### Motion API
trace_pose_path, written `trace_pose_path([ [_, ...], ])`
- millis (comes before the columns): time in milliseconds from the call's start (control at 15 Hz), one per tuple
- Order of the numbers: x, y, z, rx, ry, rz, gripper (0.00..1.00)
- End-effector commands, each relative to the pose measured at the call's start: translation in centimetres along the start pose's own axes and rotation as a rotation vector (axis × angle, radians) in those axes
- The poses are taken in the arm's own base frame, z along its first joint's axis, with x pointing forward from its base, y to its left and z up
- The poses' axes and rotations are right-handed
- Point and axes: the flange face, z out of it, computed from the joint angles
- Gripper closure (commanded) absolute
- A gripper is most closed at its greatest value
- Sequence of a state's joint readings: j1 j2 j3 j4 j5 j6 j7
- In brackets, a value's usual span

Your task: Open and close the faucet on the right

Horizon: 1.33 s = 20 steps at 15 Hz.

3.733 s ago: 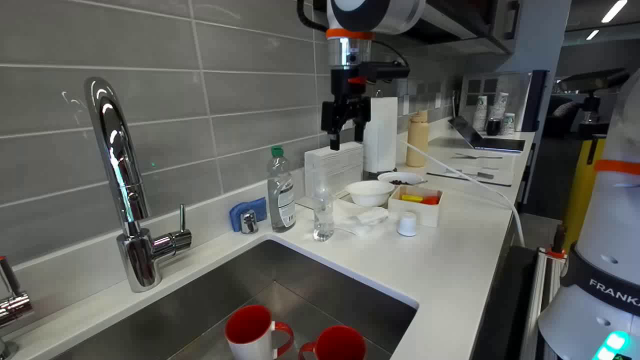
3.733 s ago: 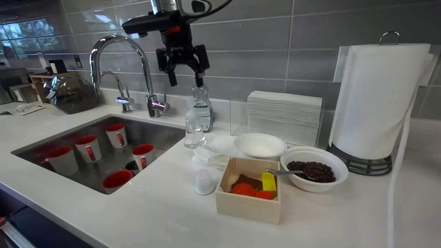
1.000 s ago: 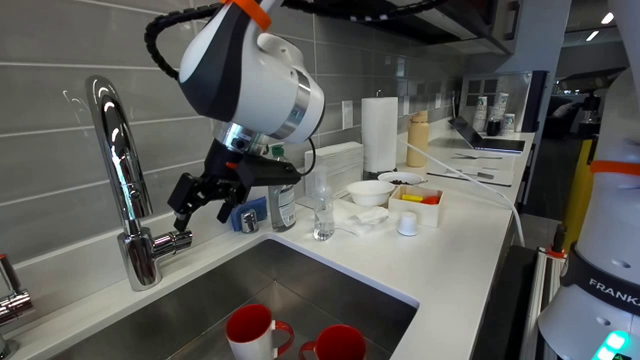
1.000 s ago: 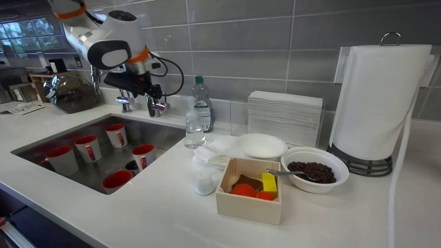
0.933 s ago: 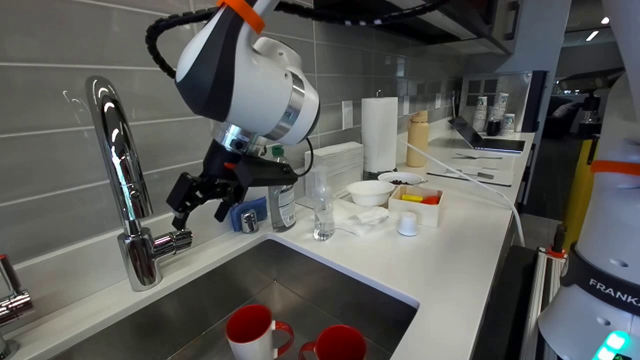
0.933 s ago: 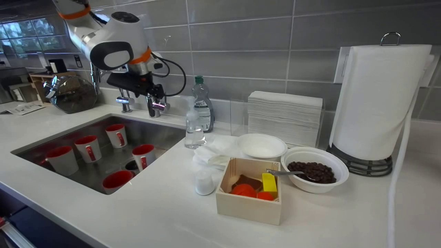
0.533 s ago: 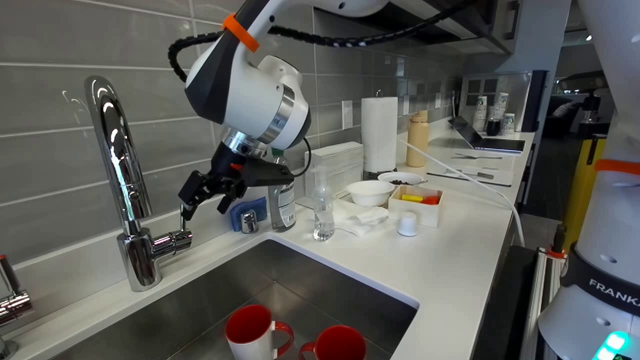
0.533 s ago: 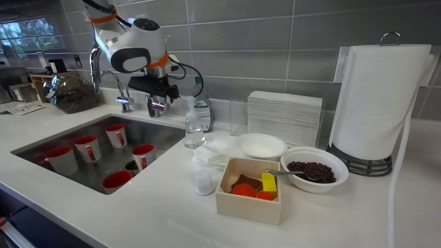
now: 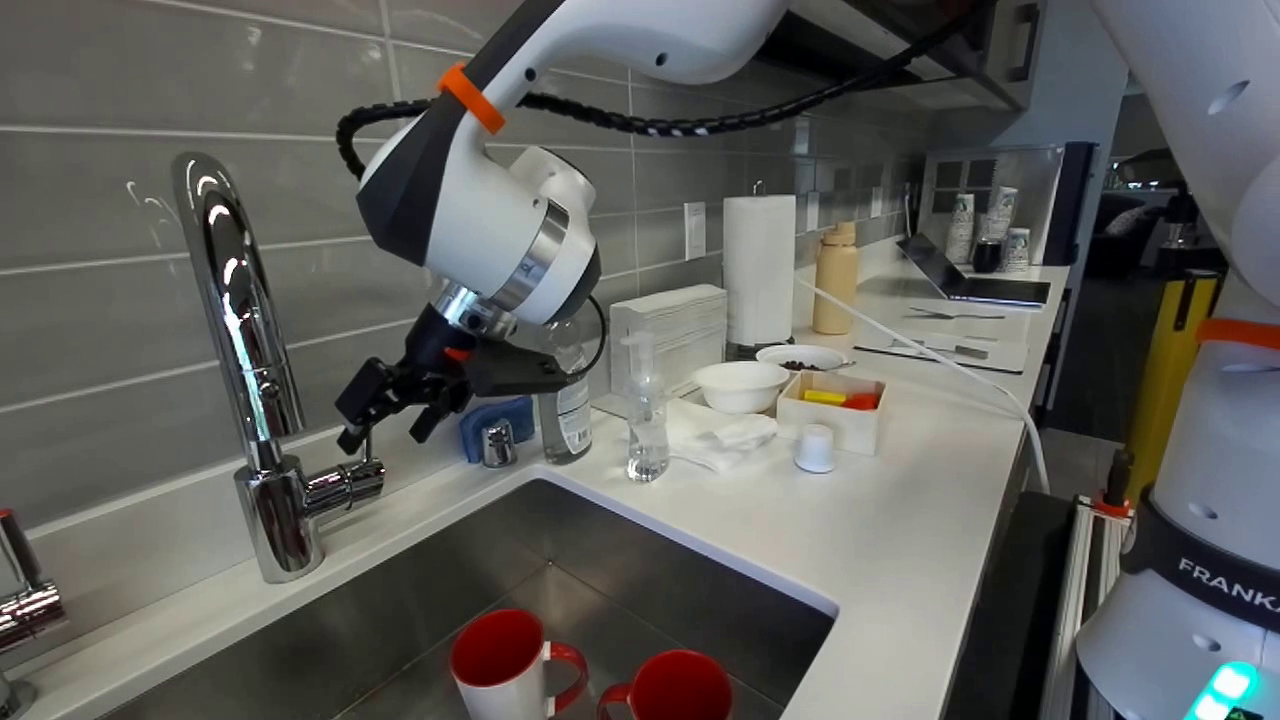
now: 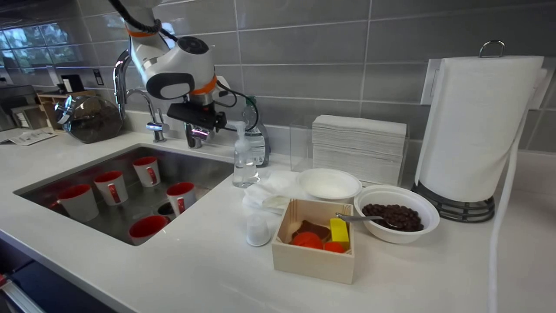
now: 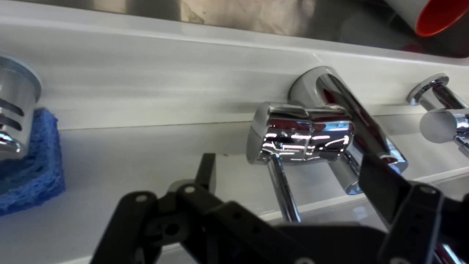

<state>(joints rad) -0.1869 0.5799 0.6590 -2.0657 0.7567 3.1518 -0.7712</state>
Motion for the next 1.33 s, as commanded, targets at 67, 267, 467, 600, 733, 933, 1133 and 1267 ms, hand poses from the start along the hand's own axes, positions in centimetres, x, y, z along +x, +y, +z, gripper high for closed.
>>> trace_pose_path([
  [67,0.9,0.0,1.2,0.034,0.063,0.007,0.0],
  [267,1.1,-0.1,1.7,0.047,0.087,0.004,0.0],
  [467,1.2,-0.1,2.1,0.047,0.107,-0.005,0.12],
  [600,1.3,0.0,2.1,0.045,0.121,-0.009,0.36],
  [733,1.6,-0.1,1.9,0.046,0.135,-0.012,0.55],
  [933,2.0,-0.2,1.5,0.047,0.159,-0.026,0.79],
  [1133,2.3,-0.4,0.8,0.047,0.174,-0.052,1.0],
  [1267,2.3,-0.2,0.4,0.051,0.174,-0.061,1.0],
])
